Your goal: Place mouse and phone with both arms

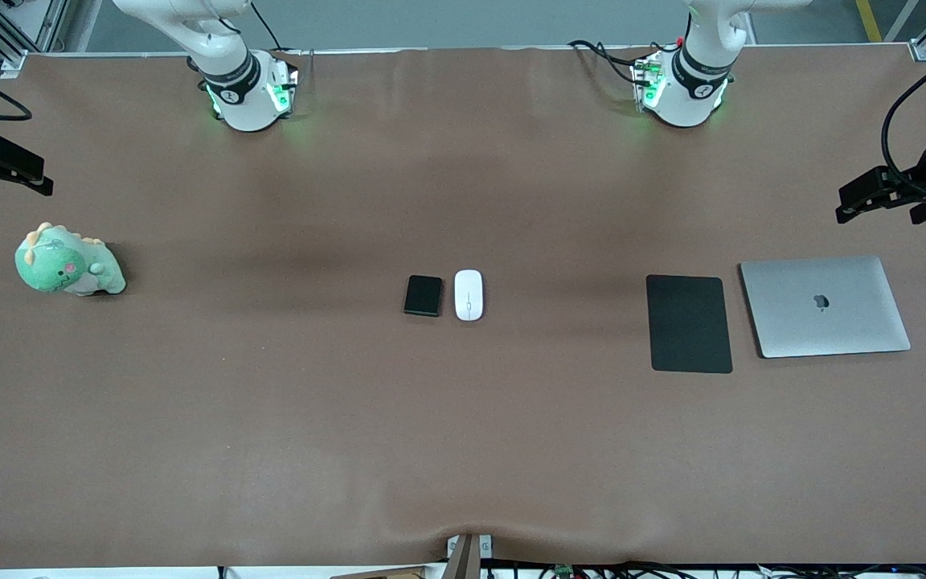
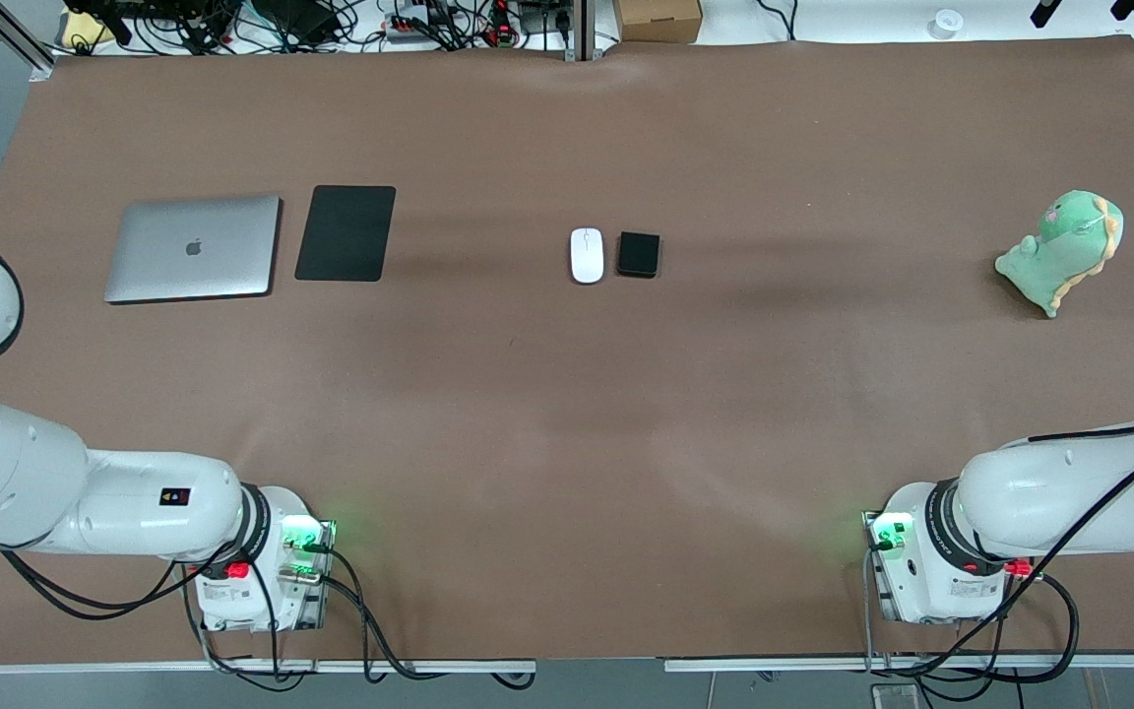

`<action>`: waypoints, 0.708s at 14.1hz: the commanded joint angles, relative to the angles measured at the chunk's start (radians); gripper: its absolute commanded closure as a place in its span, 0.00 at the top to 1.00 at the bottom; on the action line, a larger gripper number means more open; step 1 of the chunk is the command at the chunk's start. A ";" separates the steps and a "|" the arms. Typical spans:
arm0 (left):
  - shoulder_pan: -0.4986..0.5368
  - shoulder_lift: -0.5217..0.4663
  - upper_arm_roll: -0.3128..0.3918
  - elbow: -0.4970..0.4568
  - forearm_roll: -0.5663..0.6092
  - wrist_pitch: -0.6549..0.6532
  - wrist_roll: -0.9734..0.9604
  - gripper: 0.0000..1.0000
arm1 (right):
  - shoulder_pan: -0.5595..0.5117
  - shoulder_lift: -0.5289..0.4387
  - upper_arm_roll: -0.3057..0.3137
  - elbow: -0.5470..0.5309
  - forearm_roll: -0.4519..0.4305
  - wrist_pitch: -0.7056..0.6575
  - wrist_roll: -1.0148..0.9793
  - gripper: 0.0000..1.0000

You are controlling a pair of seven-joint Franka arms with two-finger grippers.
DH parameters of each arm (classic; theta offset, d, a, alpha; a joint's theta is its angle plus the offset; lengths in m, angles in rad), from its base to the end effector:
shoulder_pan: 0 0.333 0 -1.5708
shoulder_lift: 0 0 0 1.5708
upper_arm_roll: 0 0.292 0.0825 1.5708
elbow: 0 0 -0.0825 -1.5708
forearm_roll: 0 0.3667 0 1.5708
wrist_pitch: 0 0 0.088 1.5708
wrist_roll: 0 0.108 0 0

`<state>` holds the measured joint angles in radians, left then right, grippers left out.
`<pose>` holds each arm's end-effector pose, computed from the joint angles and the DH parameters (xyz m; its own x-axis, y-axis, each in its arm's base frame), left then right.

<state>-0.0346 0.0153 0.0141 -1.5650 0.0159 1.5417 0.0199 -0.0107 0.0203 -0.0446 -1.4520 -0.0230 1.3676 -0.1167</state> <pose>0.5381 -0.0093 0.5914 0.9984 -0.0399 -0.0389 -0.0405 -0.9991 -0.0154 0.5205 -0.0314 0.6249 0.9927 0.0569 -0.1065 0.0585 -0.9982 0.0115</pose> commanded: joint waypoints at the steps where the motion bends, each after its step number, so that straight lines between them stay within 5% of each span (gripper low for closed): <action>1: 0.013 -0.017 -0.013 -0.010 0.006 -0.005 -0.005 1.00 | -0.009 -0.014 0.008 -0.008 -0.012 -0.005 0.002 1.00; 10: -0.001 0.012 -0.016 -0.009 0.002 0.017 -0.011 1.00 | -0.012 -0.013 0.006 -0.008 -0.014 -0.004 0.000 1.00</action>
<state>-0.0346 0.0163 0.0127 -1.5666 0.0159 1.5434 0.0199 -0.0108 0.0203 -0.0457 -1.4522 -0.0231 1.3672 -0.1167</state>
